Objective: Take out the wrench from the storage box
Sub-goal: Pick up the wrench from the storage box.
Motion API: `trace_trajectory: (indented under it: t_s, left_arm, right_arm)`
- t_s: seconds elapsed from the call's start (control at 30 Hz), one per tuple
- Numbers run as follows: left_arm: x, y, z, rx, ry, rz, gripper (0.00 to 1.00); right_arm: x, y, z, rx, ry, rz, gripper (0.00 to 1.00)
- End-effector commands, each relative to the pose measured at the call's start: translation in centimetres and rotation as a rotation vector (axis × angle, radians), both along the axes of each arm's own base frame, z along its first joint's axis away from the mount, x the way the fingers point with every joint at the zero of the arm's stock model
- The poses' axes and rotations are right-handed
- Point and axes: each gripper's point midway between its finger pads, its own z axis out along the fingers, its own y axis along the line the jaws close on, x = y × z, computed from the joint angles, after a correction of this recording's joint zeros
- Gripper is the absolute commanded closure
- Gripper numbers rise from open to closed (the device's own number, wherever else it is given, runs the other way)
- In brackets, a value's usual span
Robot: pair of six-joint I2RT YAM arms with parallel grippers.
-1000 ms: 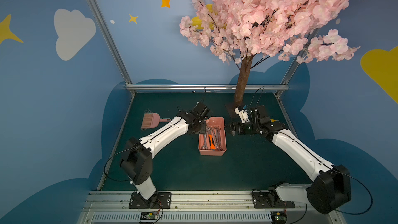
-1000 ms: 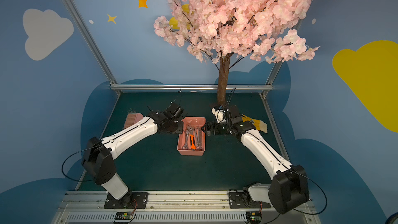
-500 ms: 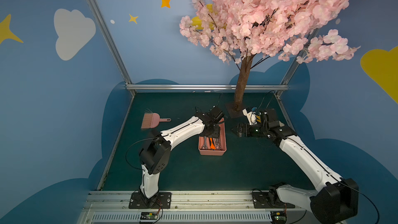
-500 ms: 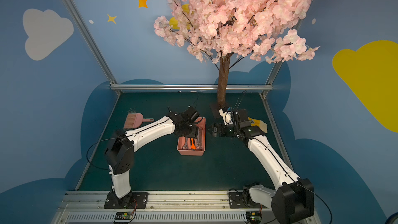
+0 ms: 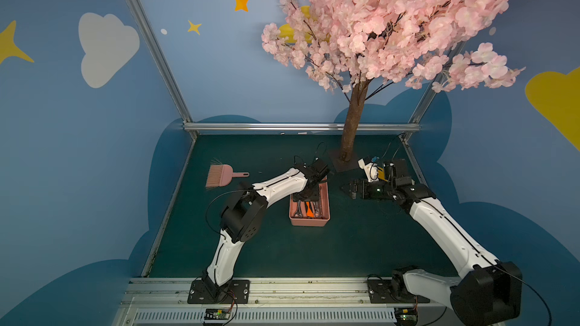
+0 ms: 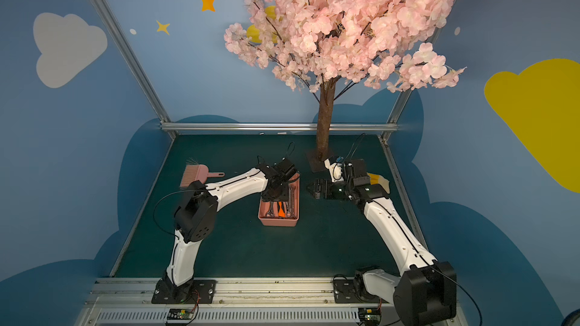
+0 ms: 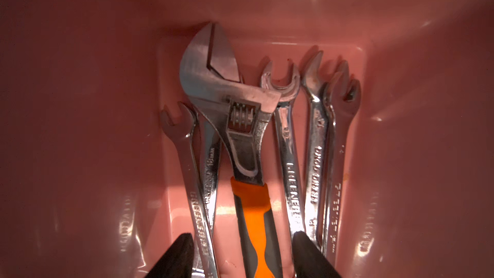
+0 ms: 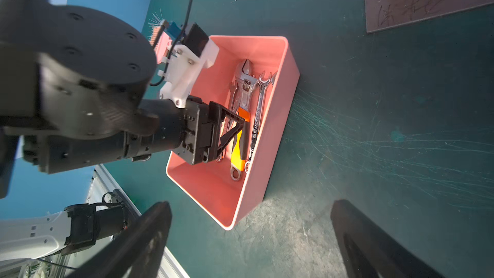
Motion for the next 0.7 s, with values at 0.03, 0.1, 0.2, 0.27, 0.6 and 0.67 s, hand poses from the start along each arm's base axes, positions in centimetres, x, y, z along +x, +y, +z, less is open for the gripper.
trace_trajectory:
  t_s: [0.03, 0.1, 0.2, 0.27, 0.6, 0.67]
  left_arm:
    - [-0.1, 0.5, -0.6, 0.014, 0.015, 0.077, 0.41]
    - [-0.2, 0.3, -1.4, 0.001, 0.022, 0.086, 0.42]
    - [0.1, 0.0, -1.7, 0.006, 0.016, 0.082, 0.45]
    - [0.1, 0.0, -1.8, 0.015, 0.02, 0.078, 0.48]
    - [-0.1, -0.6, -3.8, 0.032, 0.046, 0.065, 0.57]
    - [-0.3, -0.5, -4.0, 0.035, 0.055, 0.063, 0.6]
  right_arm:
    - [-0.3, -0.1, -0.1, 0.012, 0.006, 0.021, 0.02]
    - [-0.3, -0.2, 0.0, 0.016, 0.006, 0.019, 0.02]
    - [-0.3, -0.3, 0.0, 0.017, 0.003, 0.02, 0.02]
    - [-0.3, -0.5, -0.1, 0.019, 0.001, 0.016, 0.02]
    - [-0.6, -0.9, -0.5, 0.021, -0.003, 0.011, 0.02]
    - [-0.6, -0.9, -0.6, 0.024, -0.007, 0.01, 0.02]
